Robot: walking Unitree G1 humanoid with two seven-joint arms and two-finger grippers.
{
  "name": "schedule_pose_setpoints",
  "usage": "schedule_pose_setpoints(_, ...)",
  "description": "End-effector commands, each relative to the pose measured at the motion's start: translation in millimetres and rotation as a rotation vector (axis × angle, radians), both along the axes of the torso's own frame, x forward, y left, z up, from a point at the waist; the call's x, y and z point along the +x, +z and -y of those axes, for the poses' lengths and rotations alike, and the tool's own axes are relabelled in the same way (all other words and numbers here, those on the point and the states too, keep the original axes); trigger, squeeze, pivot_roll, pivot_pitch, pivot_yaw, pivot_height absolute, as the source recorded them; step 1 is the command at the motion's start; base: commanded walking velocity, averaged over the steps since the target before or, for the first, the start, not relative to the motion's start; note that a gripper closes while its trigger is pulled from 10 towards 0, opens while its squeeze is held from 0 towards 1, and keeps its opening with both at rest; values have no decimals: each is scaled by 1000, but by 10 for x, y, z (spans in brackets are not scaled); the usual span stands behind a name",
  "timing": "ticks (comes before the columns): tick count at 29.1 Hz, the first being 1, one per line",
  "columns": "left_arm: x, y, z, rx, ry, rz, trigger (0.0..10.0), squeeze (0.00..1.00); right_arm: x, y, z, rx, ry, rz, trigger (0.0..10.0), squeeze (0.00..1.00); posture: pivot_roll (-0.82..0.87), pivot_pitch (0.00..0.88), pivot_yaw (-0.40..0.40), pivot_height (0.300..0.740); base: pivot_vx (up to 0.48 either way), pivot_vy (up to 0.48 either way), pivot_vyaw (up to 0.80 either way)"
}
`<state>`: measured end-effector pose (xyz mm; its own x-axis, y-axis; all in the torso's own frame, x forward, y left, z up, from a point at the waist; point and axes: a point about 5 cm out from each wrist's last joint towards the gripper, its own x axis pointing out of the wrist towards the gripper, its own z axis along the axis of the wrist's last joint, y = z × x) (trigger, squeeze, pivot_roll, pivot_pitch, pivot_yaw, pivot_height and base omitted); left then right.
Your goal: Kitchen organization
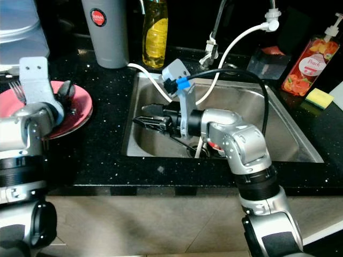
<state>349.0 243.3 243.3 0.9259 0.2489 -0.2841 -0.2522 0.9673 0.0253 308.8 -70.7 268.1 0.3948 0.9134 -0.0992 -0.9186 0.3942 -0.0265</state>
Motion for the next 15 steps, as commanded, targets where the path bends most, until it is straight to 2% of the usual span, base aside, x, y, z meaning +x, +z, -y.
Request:
schedule_pose_setpoints(1,6,-150,39,1,-5,-53,0,0,13,-10,48,1,-24,-5,10000,0,237,0,-113,740,0,0,0)
schedule_pose_setpoints(2,4,-130,4,49,15,-43,0,0,17,-10,50,3,-28,-4,10000,0,238,0,-114,740,0,0,0)
schedule_pose_setpoints(6,2,-65,-29,104,39,-9,0,0,18,-9,51,4,-29,-4,10000,0,238,0,-114,740,0,0,0)
schedule_pose_setpoints(8,-4,89,-45,167,66,74,0,0,18,-7,51,7,-28,-4,10000,0,239,0,-114,740,0,0,0)
schedule_pose_setpoints(9,-7,156,-44,195,74,109,6196,0,19,-7,53,7,-28,-4,10000,0,240,0,-115,740,0,0,0)
schedule_pose_setpoints(10,-7,156,-44,195,74,109,6196,0,19,-7,53,7,-28,-4,10000,0,240,0,-115,740,0,0,0)
schedule_pose_setpoints(11,-30,329,-37,275,92,204,10000,0,21,-5,54,10,-30,-4,10000,0,241,0,-116,740,0,0,0)
schedule_pose_setpoints(12,-30,329,-37,275,92,204,10000,0,21,-5,54,10,-30,-4,10000,0,241,0,-116,740,0,0,0)
schedule_pose_setpoints(14,-59,468,-14,331,97,287,10000,0,23,-2,53,14,-32,-4,10000,0,240,0,-116,740,0,0,0)
schedule_pose_setpoints(15,-82,573,48,296,50,359,10000,0,27,-2,56,17,-37,-6,10000,0,240,0,-117,740,0,0,0)
